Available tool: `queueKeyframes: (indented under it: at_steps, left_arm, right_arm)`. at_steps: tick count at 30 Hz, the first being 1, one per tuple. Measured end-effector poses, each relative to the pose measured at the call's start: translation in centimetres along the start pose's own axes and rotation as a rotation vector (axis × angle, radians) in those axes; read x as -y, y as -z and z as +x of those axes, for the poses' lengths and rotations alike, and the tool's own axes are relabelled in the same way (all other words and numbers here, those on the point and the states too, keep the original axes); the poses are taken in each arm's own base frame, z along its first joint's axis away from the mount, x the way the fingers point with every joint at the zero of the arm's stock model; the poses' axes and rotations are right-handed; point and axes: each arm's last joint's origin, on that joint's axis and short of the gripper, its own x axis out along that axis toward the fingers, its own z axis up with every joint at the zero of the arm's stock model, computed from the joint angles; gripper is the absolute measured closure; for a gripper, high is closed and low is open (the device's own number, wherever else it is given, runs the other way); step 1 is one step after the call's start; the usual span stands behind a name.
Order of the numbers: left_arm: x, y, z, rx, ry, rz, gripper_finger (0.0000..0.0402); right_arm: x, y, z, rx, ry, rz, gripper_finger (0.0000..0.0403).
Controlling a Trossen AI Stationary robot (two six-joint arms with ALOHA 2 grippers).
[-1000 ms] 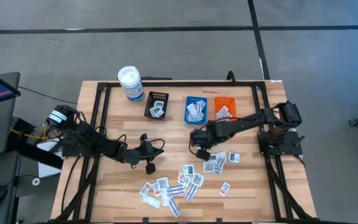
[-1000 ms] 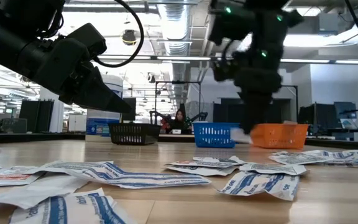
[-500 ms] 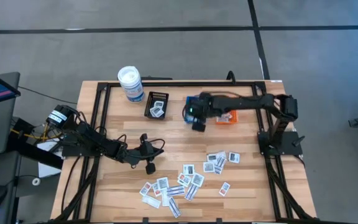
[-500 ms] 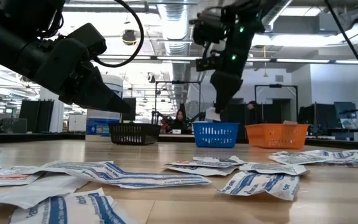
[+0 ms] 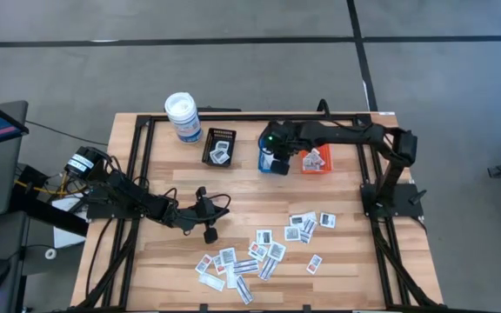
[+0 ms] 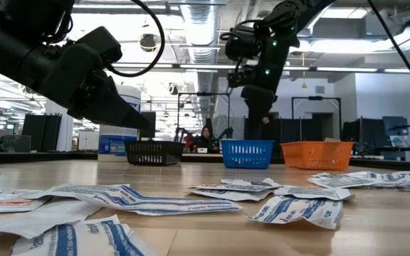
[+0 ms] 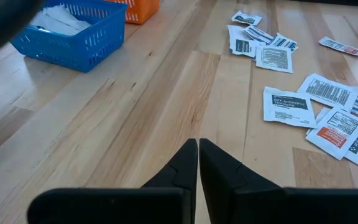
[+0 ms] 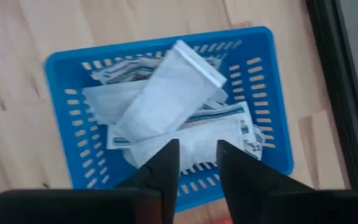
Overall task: Pick & Place First Aid Supplies
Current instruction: Put the black towelette pack into the black bin
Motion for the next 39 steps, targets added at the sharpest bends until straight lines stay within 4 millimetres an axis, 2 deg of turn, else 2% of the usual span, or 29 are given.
queueKeyframes:
  at_steps: [4,8,13,18,23,27,30,34,39]
  left_arm:
    - [0.0,0.0,0.0,0.0,0.0,0.0,0.0385]
    - [0.0,0.0,0.0,0.0,0.0,0.0,0.0385]
    - [0.0,0.0,0.0,0.0,0.0,0.0,0.0385]
    - [0.0,0.0,0.0,-0.001,0.0,0.0,0.0385]
    - [0.0,0.0,0.0,-0.001,0.0,0.001,0.0385]
    - [0.0,0.0,0.0,-0.001,0.001,0.001,0.0385]
    - [0.0,0.1,0.0,-0.002,0.003,0.0,0.0385]
    - [0.0,0.1,0.0,-0.002,0.002,-0.042,0.0385]
    - [0.0,0.1,0.0,-0.002,0.002,-0.044,0.0385]
  right_arm:
    - [-1.5,-0.2,-0.4,0.01,-0.016,-0.04,0.0271]
    - [-3.9,-0.3,-1.0,0.024,-0.041,-0.08,0.0248]
    - [-7.2,0.4,-2.0,-0.01,-0.075,-0.182,0.0242]
    - [-9.5,1.4,-4.4,-0.014,-0.104,-0.227,0.0253]
    - [-11.2,2.6,-8.1,0.072,-0.143,-0.227,0.0267]
    - [-11.8,4.7,-9.6,0.154,-0.184,-0.159,0.0275]
    - [-12.2,7.4,-9.1,0.184,-0.239,-0.086,0.0279]
    - [-13.4,10.9,-7.4,0.209,-0.344,-0.004,0.0282]
    - [-14.9,13.8,-5.0,0.241,-0.393,0.013,0.0281]
